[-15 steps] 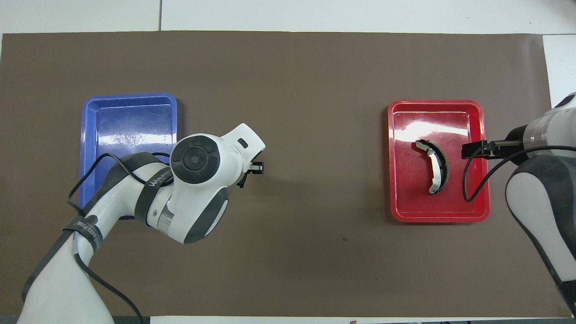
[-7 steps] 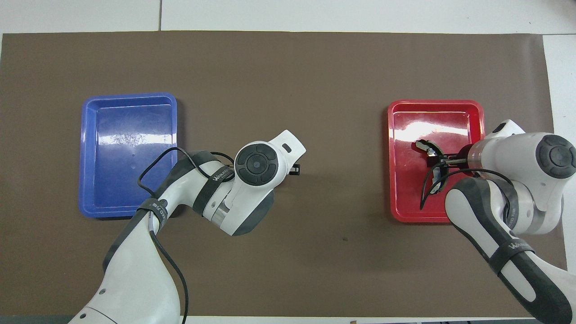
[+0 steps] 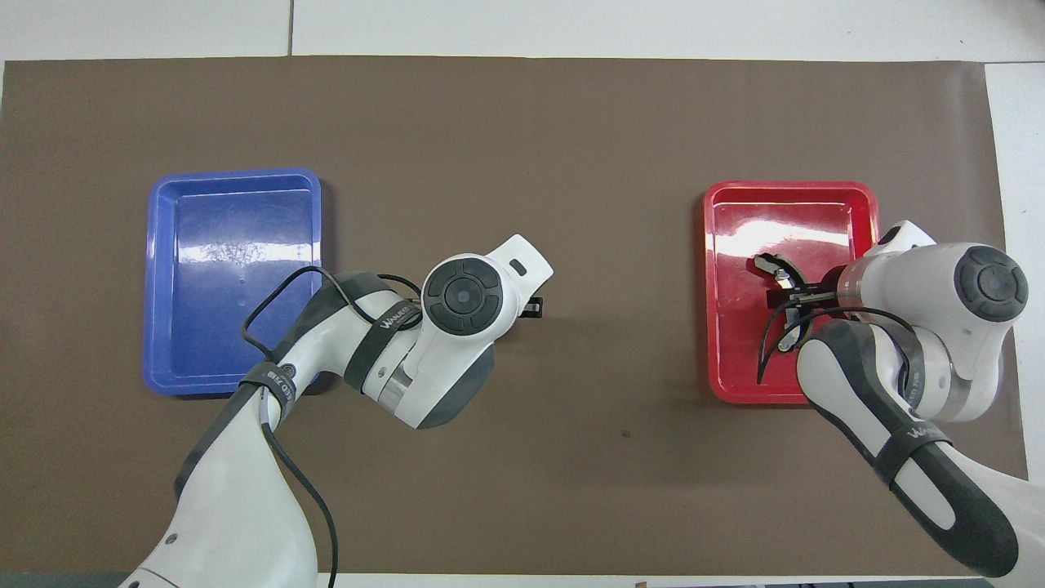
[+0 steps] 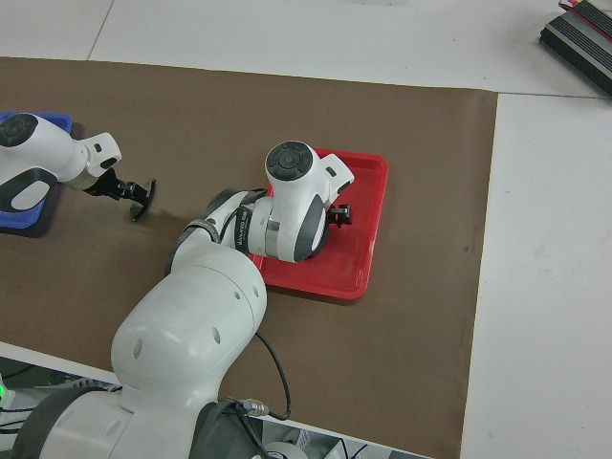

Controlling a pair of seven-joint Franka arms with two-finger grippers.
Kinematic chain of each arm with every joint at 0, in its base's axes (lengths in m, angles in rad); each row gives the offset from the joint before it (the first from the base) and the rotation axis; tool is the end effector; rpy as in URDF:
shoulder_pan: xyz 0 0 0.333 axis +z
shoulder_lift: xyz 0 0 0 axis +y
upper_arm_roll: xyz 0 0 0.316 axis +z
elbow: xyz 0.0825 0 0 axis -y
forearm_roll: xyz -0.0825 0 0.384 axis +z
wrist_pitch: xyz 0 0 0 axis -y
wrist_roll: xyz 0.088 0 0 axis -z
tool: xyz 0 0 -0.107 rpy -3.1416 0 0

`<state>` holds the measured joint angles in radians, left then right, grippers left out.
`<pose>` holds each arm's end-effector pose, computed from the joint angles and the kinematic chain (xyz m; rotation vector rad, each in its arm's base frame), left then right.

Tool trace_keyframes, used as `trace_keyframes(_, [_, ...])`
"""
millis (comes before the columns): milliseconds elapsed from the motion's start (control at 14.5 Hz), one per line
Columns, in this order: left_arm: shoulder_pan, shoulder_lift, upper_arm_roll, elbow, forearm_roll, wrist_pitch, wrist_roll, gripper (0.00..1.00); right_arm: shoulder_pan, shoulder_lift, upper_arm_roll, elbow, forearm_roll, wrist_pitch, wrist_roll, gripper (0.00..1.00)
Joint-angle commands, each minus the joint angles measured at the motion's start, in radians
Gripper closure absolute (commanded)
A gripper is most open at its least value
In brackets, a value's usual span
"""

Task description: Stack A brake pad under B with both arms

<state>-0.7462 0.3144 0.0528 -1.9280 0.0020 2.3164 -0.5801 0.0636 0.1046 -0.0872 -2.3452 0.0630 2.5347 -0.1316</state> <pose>0.4787 -0.3999 0.3337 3.1043 -0.1830 0.1095 0.5201 -0.0131 0.2966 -3.1150 -0.0914 -0.1364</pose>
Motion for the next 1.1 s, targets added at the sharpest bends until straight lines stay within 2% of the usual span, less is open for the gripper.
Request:
trace_keyframes(0, [0.077, -0.122, 0.007, -0.043, 0.003, -0.071, 0.095, 0.09, 0.016, 0.007, 0.003, -0.009, 0.043, 0.025, -0.036, 0.17])
trace_keyframes(69, [0.114, -0.145, 0.007, -0.051, 0.003, -0.096, 0.136, 0.05, 0.016, 0.007, 0.003, -0.011, 0.043, 0.027, -0.039, 0.23])
trace_keyframes(206, [0.189, -0.185, 0.010, -0.051, 0.003, -0.156, 0.186, 0.03, 0.016, 0.007, 0.003, -0.013, 0.043, 0.027, -0.054, 0.32])
trace_keyframes(275, [0.235, -0.205, 0.009, -0.048, 0.003, -0.185, 0.222, 0.03, 0.015, 0.007, 0.003, -0.017, 0.043, 0.027, -0.065, 0.33])
trace_keyframes(344, [0.296, -0.227, 0.009, -0.048, 0.003, -0.221, 0.293, 0.03, 0.013, 0.007, 0.003, -0.019, 0.043, 0.025, -0.074, 0.46])
trace_keyframes(482, [0.410, -0.256, 0.009, -0.042, 0.003, -0.277, 0.435, 0.02, 0.013, 0.007, 0.003, -0.014, 0.043, 0.019, -0.074, 0.88])
trace_keyframes(550, [0.468, -0.276, 0.010, -0.037, 0.003, -0.299, 0.504, 0.02, 0.013, 0.007, 0.003, -0.008, 0.043, 0.013, -0.065, 1.00])
trace_keyframes(688, [0.565, -0.300, 0.010, -0.014, 0.003, -0.337, 0.586, 0.02, 0.013, 0.007, 0.003, 0.015, 0.043, -0.031, -0.065, 1.00])
trace_keyframes(1032, [0.712, -0.307, 0.013, 0.139, 0.003, -0.523, 0.719, 0.02, 0.048, 0.004, 0.007, 0.203, 0.044, -0.253, 0.048, 1.00])
